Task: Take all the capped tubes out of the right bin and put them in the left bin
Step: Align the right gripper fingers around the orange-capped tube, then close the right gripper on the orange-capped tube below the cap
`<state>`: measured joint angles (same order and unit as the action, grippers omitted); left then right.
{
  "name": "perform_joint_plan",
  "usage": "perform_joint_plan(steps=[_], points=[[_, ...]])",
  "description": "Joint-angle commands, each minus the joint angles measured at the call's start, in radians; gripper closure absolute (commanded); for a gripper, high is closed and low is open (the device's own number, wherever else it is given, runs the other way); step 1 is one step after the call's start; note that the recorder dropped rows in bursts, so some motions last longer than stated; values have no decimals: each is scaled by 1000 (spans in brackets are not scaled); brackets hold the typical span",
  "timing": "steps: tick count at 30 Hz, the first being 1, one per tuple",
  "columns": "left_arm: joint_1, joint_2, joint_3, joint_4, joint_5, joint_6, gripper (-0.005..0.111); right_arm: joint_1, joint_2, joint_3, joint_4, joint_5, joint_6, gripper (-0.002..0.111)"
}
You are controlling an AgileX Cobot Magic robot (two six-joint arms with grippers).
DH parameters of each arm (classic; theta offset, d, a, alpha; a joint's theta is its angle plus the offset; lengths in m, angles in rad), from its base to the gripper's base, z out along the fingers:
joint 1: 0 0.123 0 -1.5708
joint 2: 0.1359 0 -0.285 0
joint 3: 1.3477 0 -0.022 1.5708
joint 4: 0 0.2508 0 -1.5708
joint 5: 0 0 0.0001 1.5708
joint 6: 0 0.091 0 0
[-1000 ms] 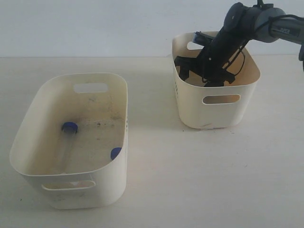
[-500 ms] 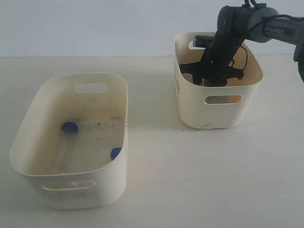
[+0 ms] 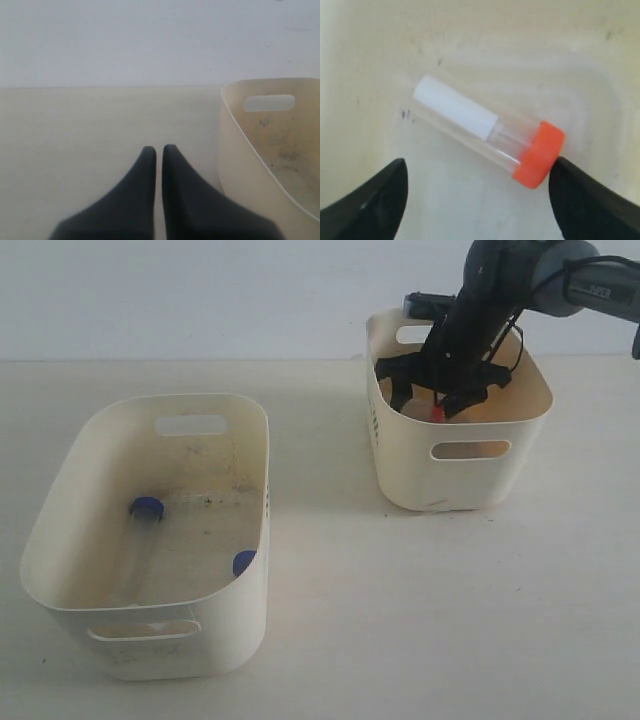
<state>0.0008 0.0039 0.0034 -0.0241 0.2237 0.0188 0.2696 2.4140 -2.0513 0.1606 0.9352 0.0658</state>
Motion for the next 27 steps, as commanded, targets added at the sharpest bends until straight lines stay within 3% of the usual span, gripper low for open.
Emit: perform_joint_plan(steps=[1,4,12,27], points=[[0,-4,-3,-2,-15,-2,103,-11,-11,3,-27,-95,-42,35],[0,-4,-3,-2,-15,-2,103,-11,-4,3,-29,-134,-123,35],[0,-4,-3,-2,-15,-2,103,-10,-13,3,-33,-136,-121,35],[0,-4,-3,-2,-15,-2,103,-6,-13,3,-54,-189,174,35]])
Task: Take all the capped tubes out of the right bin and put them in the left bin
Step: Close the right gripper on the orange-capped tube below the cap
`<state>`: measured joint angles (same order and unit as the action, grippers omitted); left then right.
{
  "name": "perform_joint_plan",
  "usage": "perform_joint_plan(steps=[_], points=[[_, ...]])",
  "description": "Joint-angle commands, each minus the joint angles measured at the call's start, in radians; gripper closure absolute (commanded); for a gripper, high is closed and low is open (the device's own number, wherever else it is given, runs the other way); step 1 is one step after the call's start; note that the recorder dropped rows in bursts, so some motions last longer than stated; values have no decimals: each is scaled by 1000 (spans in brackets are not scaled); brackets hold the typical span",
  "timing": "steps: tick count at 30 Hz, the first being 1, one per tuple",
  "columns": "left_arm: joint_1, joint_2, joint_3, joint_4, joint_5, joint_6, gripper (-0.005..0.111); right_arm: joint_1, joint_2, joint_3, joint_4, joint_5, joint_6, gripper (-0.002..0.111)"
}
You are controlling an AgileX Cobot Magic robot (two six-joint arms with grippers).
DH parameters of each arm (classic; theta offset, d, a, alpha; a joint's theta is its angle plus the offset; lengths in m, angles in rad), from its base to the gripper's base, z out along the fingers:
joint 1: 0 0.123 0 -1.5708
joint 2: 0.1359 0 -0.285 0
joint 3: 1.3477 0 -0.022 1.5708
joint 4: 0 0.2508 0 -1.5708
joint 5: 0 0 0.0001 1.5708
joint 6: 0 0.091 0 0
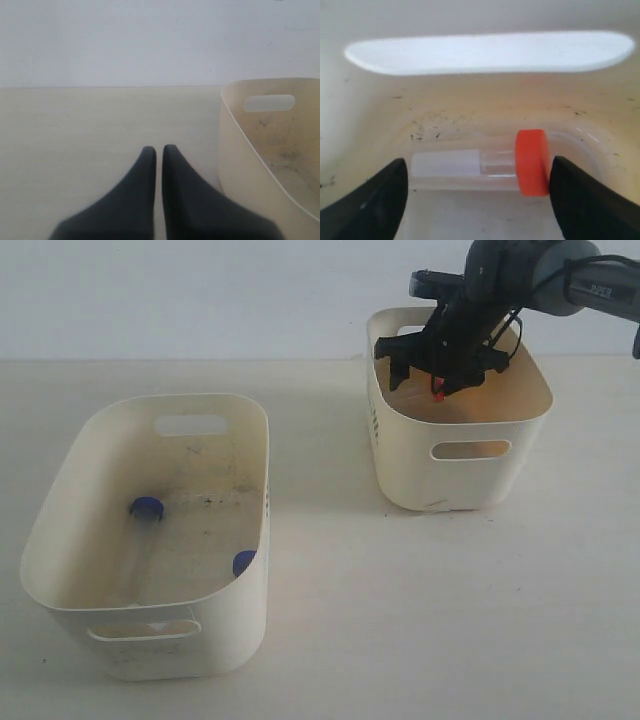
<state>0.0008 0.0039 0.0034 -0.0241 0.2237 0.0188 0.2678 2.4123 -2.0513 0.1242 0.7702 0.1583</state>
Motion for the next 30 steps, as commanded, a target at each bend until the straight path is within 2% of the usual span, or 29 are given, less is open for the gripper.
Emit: perform_joint_plan(steps=[1,12,19,26,30], points=[[0,-4,-3,-2,-15,-2,103,-4,-9,3,-26,-26,100,35],[0,-4,-3,-2,-19,-2,103,9,40,5,-85,-24,111,35],[0,-4,-3,-2,-19,-2,103,11,42,5,-93,4,-29,35],[0,-4,-3,-2,-17,-2,103,11,42,5,-93,90,-18,35],[0,-4,-3,-2,-17,-2,103,11,34,5,-124,63,-14,35]])
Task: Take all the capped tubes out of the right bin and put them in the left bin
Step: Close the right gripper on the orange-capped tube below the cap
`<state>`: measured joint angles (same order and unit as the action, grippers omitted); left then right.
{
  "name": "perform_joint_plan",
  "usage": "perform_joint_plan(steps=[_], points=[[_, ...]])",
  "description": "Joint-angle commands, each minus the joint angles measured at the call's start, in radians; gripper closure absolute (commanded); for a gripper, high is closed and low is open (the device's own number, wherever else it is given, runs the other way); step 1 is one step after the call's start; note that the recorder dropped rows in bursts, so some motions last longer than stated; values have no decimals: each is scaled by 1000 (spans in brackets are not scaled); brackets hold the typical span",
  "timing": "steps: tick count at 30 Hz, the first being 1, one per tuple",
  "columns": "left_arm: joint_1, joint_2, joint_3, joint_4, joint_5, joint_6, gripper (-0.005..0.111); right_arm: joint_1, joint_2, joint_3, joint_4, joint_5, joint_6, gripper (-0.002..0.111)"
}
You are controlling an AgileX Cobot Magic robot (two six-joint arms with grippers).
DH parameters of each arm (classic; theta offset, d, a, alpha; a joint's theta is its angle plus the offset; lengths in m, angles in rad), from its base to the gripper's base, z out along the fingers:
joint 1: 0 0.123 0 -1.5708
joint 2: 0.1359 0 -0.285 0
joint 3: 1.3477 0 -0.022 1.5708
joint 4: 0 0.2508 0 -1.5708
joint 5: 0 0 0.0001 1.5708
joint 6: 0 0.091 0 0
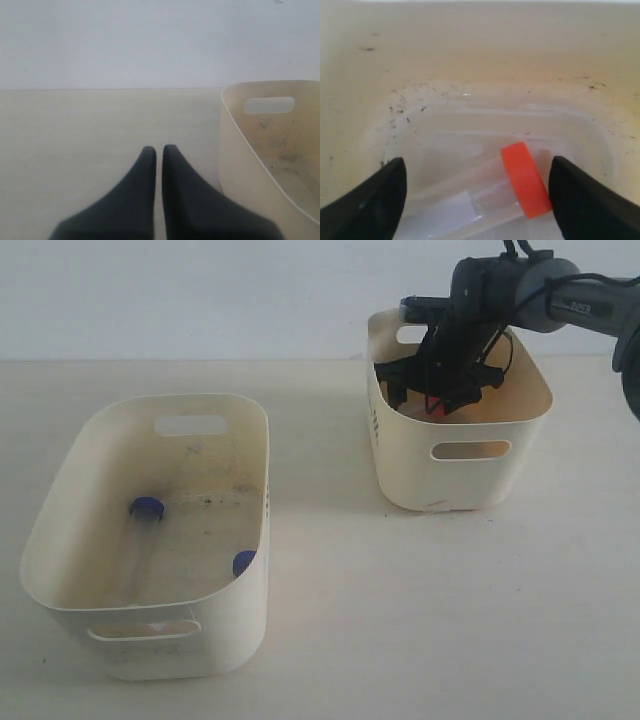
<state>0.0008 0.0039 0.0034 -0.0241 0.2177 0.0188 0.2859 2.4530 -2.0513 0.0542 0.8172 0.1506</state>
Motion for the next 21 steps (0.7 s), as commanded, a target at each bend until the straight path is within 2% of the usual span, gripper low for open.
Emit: perform_joint_plan(steps=[1,6,13,21], points=[[0,-4,-3,-2,-11,-2,103,-7,-13,5,-63,14,24,35],[0,-4,-3,-2,-11,-2,103,-7,-63,5,-68,40,117,35],[0,-4,-3,-2,-11,-2,103,-7,-99,5,-44,223,174,35],[0,-4,-3,-2,-11,-2,103,5,-88,5,50,219,232,35]])
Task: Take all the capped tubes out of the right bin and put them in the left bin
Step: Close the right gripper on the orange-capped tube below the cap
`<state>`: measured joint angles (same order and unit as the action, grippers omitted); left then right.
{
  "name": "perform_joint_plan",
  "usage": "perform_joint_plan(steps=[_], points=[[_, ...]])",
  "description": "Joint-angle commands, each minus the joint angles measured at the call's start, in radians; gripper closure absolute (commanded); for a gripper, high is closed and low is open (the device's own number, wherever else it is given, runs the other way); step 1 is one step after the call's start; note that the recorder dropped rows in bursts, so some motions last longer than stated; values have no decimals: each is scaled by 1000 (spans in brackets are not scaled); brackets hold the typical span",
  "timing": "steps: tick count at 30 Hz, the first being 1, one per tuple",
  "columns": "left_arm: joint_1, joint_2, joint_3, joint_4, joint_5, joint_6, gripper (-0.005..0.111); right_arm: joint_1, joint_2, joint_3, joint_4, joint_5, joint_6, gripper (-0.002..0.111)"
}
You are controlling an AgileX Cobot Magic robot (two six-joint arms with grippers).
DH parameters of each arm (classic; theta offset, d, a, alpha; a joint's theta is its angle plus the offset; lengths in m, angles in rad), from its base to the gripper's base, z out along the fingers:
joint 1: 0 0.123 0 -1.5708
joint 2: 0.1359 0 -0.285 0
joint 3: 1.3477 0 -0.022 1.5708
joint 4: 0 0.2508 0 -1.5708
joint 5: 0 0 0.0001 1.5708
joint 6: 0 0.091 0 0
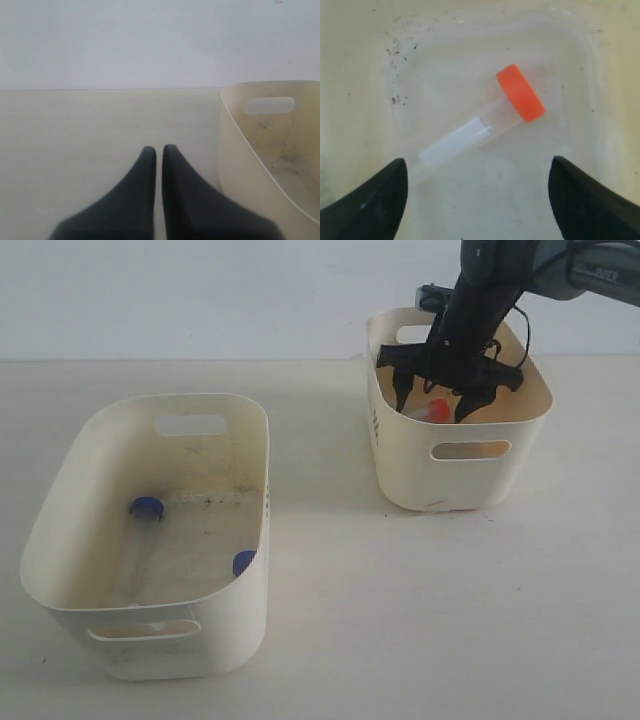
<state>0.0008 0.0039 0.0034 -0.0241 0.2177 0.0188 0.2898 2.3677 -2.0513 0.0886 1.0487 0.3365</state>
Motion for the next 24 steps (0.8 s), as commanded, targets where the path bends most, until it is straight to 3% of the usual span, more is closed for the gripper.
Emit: perform_joint_plan(steps=[1,24], points=[[0,-4,-3,-2,-11,-2,103,1,-3,5,28,-18,64,35],[0,-4,-3,-2,-11,-2,103,1,72,5,29,-139,204,35]])
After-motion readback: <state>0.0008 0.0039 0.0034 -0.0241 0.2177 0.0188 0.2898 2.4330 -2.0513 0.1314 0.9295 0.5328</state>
